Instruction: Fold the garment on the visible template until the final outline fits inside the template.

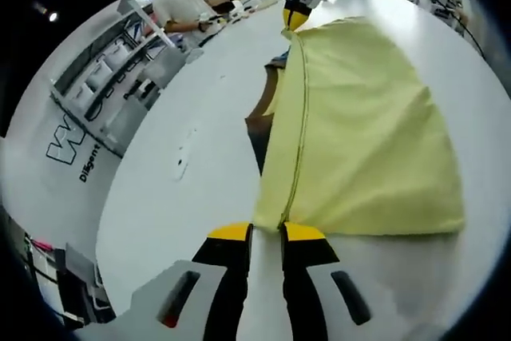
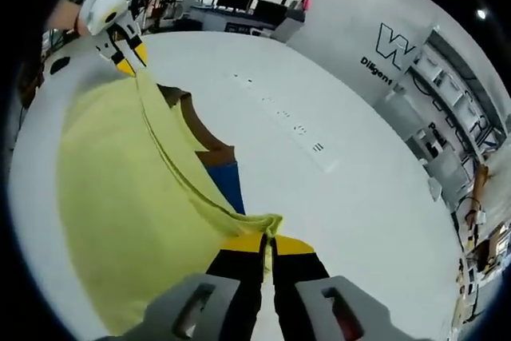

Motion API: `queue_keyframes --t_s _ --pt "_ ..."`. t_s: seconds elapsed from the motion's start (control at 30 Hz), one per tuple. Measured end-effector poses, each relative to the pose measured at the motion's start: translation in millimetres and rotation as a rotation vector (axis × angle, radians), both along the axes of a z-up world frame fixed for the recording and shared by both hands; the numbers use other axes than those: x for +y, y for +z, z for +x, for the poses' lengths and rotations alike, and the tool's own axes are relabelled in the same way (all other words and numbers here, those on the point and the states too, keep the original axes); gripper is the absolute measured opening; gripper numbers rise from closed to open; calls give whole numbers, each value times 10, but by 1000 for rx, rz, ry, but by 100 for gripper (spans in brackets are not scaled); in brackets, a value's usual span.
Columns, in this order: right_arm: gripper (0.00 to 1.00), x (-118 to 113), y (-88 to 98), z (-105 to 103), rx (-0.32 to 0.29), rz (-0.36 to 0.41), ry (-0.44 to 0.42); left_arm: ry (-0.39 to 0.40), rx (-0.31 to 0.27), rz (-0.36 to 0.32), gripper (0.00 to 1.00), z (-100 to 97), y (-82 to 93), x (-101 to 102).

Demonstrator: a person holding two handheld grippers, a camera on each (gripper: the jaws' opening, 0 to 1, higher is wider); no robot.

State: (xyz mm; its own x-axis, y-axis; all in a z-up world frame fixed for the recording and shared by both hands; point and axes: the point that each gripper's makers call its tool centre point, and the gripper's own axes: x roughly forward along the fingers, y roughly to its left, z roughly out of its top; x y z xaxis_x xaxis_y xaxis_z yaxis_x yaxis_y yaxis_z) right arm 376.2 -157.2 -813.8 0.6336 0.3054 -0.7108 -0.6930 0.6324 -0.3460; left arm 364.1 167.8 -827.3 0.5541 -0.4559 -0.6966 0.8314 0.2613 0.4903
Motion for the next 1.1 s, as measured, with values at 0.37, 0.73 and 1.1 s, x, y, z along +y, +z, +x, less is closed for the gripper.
queue_keyframes --t_s 0.37,0.73,1.1 --pt "0 -145 77 17 -13 102 -114 22 -12 -74 3 59 137 -41" --pt "0 -300 81 92 -4 218 -272 331 139 -368 3 274 226 66" --pt "0 -302 -42 150 16 143 -293 429 161 -346 3 270 131 55"
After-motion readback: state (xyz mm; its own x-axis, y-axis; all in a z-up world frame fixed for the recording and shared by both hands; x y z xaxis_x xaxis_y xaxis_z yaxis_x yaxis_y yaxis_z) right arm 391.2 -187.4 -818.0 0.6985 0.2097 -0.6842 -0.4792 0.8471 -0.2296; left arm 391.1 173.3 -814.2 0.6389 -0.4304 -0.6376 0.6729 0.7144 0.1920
